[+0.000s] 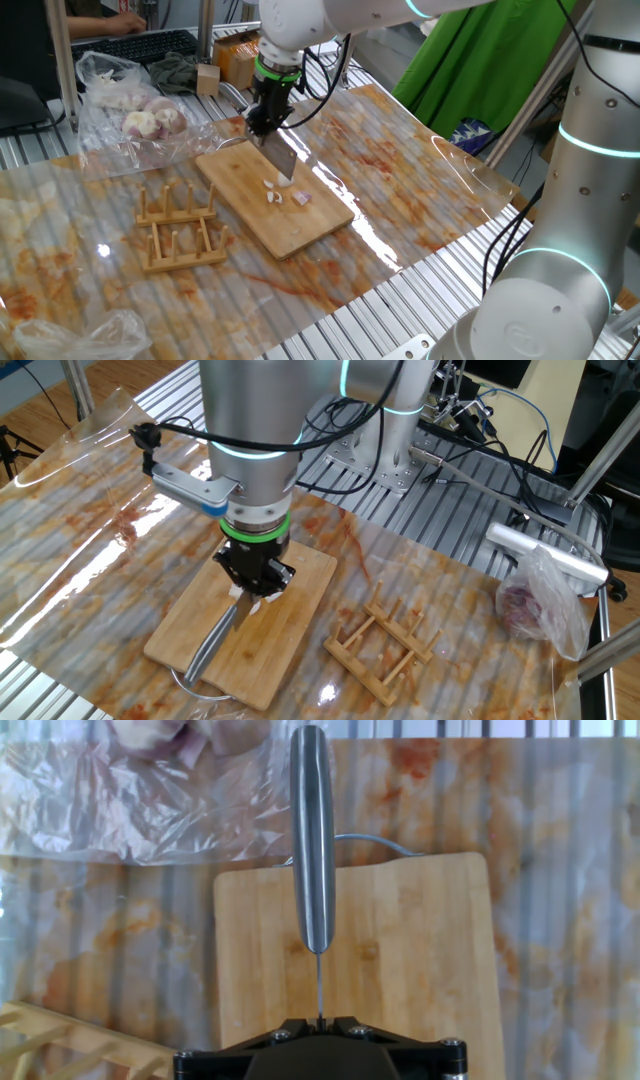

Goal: Chop the onions

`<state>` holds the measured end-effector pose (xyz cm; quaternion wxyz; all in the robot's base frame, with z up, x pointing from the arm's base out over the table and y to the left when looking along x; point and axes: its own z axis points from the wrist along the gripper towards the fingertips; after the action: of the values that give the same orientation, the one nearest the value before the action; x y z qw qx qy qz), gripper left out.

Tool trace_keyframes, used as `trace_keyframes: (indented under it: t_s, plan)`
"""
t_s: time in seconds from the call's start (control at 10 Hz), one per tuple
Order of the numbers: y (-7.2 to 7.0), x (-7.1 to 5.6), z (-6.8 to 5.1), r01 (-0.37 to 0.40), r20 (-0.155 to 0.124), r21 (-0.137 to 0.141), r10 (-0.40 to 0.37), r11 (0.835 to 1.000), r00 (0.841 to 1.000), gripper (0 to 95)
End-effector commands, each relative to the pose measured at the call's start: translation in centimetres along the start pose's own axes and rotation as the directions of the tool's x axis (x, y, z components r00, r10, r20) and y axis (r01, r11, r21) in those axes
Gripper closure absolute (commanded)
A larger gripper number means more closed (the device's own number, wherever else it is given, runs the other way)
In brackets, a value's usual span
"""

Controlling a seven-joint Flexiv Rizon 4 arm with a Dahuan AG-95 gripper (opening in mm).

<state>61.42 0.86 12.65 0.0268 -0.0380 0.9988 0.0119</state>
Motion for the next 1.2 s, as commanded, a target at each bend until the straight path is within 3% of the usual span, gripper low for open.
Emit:
trace_keyframes:
  t_s: [0.1,0.8,1.0,1.1,1.2]
  plan:
    - [-0.5,-0.2,-0.1,0.007,-0.001,0.005,-0.007,1.0,1.0,95.0]
    - [-1.8,-0.6,-0.4,0.018,-0.007,0.016,-0.018,1.0,1.0,95.0]
    - [-2.0,-0.6,-0.5,0.022,-0.012,0.012,-0.022,1.0,1.0,95.0]
    - [-2.0,-0.6,-0.5,-0.002,-0.009,-0.018,0.002,1.0,1.0,95.0]
    - [-2.0,-0.6,-0.5,-0.032,0.004,-0.018,0.032,0.999,0.999,95.0]
